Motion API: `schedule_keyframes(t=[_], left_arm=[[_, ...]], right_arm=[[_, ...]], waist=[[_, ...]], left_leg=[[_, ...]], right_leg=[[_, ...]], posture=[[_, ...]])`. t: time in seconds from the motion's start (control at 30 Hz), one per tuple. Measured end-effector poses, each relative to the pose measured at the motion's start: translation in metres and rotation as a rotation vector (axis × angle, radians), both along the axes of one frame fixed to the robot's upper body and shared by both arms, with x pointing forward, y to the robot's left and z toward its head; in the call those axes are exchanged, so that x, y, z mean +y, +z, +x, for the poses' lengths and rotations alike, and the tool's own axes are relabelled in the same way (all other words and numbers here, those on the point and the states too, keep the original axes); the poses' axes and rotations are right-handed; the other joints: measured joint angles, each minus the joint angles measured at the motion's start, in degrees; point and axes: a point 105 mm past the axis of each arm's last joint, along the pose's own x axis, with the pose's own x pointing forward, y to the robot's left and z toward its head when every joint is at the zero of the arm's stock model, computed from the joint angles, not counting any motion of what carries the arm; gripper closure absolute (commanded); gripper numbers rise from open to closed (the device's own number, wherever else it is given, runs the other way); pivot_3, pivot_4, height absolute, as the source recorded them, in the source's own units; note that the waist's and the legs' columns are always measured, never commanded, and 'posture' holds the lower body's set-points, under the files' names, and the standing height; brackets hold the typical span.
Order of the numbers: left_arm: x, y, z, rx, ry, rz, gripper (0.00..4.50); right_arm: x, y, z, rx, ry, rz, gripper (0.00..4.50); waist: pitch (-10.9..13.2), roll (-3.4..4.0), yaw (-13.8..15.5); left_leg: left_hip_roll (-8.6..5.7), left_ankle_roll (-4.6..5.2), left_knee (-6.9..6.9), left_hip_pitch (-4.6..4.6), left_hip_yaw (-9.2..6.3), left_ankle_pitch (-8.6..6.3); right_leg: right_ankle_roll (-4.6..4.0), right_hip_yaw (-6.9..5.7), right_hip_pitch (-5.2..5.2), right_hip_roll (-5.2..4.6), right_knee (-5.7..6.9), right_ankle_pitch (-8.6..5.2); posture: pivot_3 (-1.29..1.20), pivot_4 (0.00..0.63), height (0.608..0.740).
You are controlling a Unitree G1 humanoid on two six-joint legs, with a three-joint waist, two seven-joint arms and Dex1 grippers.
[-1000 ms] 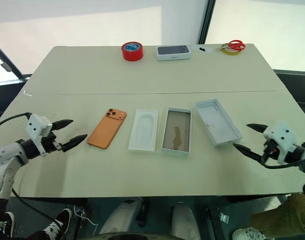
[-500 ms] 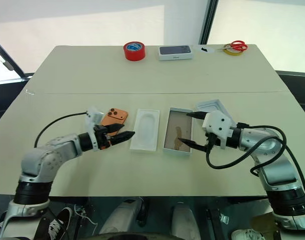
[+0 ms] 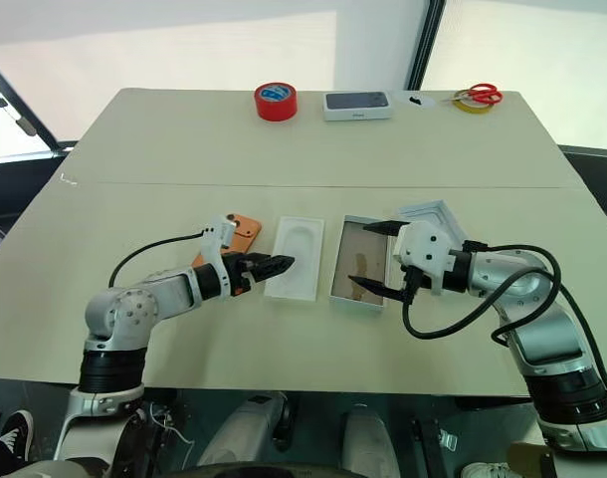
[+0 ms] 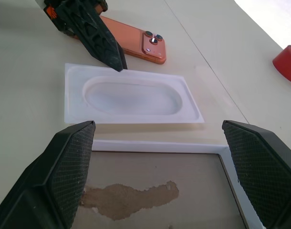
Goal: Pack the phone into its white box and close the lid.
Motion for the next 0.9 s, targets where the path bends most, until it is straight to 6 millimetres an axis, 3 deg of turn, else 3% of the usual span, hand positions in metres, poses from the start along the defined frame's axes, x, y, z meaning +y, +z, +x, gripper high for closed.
schedule_keyframes(t=[0.13,0.33,0.47,0.57,0.77,0.9], left_arm=[[0.002,-0.004,0.003,0.018,0.025,-0.017,1.27],[-0.002,-0.014,0.001,0.075,0.033,-0.029,4.46],[-0.001,-0.01,0.005,0.092,0.069,-0.07,4.46],[0.007,-0.006,0.01,0.103,0.111,-0.115,4.46],[0.01,-0.005,0.01,0.131,0.122,-0.126,4.46],[0.016,-0.001,0.012,0.116,0.144,-0.133,4.5]], right_arm=[[0.0,0.0,0.001,-0.005,-0.005,-0.003,0.0],[0.0,0.001,0.001,-0.01,-0.01,-0.002,0.0],[-0.001,-0.009,-0.005,0.0,0.016,-0.063,0.0],[-0.003,-0.037,-0.021,0.123,0.083,-0.156,0.0],[0.016,-0.051,-0.022,0.247,0.097,-0.121,0.0],[0.014,-0.06,-0.018,0.3,0.068,-0.148,1.27]], waist=[[0.0,0.0,-0.1],[0.0,-0.01,0.0],[0.0,-0.02,-0.1],[0.0,-0.05,-0.3],[0.0,-0.09,-0.3],[0.1,-0.21,0.0]], left_leg=[[0.0,0.0,0.0,0.02,0.0,0.0],[-0.01,0.0,0.0,0.01,0.0,0.0],[-0.01,0.0,-0.01,0.04,0.0,0.0],[0.01,0.0,-0.01,0.05,-0.01,0.0],[0.02,-0.01,0.0,0.04,-0.01,0.0],[0.0,-0.01,0.0,0.02,-0.01,0.0]], right_leg=[[0.0,0.0,0.0,0.0,0.0,0.0],[0.0,0.0,0.01,-0.01,0.0,0.0],[0.0,0.0,0.03,0.0,0.0,0.0],[0.02,-0.02,0.02,0.01,0.0,0.0],[0.01,-0.01,-0.02,0.03,0.06,0.0],[0.01,-0.01,-0.01,0.01,0.04,0.0]], posture=[[0.0,0.15,0.74],[0.0,0.15,0.74],[0.0,0.15,0.74],[0.0,0.15,0.74],[0.0,0.15,0.74],[0.0,0.15,0.74]])
